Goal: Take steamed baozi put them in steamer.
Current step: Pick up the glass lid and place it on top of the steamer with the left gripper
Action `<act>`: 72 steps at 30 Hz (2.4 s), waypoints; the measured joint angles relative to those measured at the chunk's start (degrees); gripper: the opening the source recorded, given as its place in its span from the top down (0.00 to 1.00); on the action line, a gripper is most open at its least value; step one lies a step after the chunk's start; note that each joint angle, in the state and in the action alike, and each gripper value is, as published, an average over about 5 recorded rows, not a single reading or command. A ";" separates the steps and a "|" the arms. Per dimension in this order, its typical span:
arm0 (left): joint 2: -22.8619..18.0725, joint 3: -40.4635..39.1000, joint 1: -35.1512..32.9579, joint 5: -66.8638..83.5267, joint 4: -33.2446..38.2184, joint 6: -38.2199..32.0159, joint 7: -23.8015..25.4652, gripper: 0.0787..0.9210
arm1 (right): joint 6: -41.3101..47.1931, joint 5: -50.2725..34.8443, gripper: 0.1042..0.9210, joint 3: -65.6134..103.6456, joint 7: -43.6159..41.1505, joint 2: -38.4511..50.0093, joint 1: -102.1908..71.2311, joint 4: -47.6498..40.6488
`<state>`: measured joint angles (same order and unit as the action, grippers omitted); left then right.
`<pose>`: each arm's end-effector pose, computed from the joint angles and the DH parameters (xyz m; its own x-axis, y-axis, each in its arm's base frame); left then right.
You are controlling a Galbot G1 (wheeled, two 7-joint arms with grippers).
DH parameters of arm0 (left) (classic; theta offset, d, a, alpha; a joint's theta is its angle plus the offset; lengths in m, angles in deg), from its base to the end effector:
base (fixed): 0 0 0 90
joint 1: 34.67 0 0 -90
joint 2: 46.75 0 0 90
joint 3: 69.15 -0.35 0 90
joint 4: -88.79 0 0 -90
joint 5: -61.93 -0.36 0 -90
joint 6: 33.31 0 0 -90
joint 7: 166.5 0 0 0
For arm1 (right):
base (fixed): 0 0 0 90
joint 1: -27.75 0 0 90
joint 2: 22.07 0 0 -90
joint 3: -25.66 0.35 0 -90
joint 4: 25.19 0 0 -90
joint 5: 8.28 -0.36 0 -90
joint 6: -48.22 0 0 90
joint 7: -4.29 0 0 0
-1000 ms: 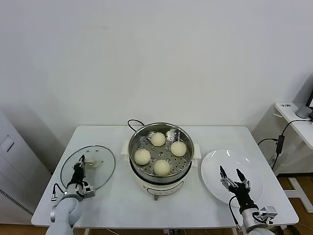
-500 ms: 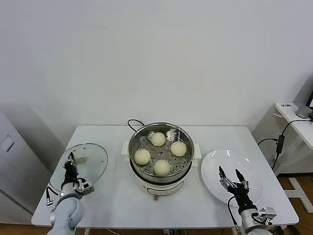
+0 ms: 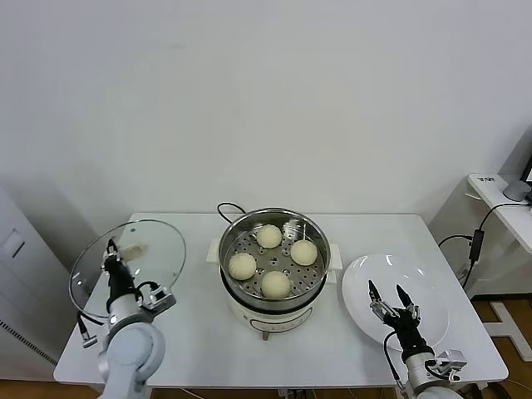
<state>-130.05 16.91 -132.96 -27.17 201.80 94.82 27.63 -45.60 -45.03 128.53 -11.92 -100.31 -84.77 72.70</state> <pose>0.2968 0.0018 -0.2560 -0.8498 -0.5272 -0.0048 -0.0462 0.0655 0.9968 0.2146 -0.1390 -0.3900 -0.9981 -0.0474 0.0400 -0.0291 0.9271 0.3738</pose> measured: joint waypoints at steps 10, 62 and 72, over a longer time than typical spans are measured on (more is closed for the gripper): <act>-5.84 -7.58 3.49 -9.03 4.12 3.93 6.37 0.94 | 0.67 0.17 0.12 0.73 -0.30 0.65 -0.04 -0.15; -8.89 -35.83 16.87 -11.61 -14.59 4.06 7.25 0.94 | 1.16 3.04 0.12 0.85 -1.12 -0.54 -2.85 1.33; -8.89 -36.09 16.19 -11.68 -15.00 4.06 6.94 0.94 | 1.00 3.07 0.12 0.85 -1.15 -0.80 -2.92 1.27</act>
<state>-138.94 -19.18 -116.77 -38.85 186.80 98.88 34.57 -44.60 -41.96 129.38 -13.07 -101.10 -87.69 73.97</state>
